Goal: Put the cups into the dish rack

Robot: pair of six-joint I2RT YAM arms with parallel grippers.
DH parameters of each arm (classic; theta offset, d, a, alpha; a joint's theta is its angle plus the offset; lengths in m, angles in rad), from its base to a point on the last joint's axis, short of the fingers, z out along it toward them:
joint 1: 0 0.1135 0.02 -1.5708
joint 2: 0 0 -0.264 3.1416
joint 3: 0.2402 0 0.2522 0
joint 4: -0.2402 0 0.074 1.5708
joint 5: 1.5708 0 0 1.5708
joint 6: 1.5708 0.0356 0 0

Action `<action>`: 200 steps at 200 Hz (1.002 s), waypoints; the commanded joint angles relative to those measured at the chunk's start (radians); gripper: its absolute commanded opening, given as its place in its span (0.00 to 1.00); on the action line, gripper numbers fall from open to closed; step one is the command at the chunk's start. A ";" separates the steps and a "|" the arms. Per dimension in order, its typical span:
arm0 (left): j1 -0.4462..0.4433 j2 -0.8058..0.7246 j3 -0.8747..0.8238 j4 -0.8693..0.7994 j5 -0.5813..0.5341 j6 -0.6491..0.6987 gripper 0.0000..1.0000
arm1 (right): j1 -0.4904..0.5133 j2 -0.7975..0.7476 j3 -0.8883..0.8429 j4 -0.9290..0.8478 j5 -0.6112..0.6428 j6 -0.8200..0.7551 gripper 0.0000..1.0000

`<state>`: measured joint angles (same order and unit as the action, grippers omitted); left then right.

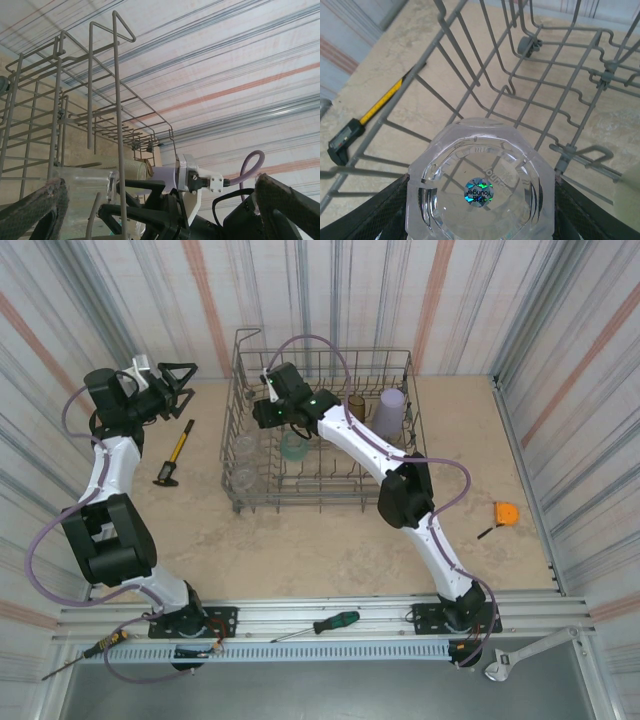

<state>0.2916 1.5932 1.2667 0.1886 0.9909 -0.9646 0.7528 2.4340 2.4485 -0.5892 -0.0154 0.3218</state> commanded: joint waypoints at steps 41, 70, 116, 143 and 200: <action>0.012 -0.021 -0.014 0.039 0.023 -0.014 0.99 | 0.018 0.041 0.078 0.008 0.014 0.011 0.07; 0.013 -0.019 -0.014 0.039 0.024 -0.014 0.99 | 0.019 0.049 0.080 0.005 0.015 0.011 0.07; 0.012 -0.019 -0.017 0.038 0.022 -0.013 0.99 | 0.027 0.068 0.083 -0.007 0.035 -0.006 0.08; 0.012 -0.018 -0.017 0.038 0.021 -0.013 0.99 | 0.039 0.068 0.084 -0.033 0.072 -0.029 0.08; 0.011 -0.025 -0.023 0.040 0.017 -0.014 0.99 | 0.064 0.117 0.154 -0.109 0.155 -0.106 0.17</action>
<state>0.2955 1.5932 1.2621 0.1921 0.9939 -0.9737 0.8070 2.5088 2.5244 -0.6319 0.0864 0.2699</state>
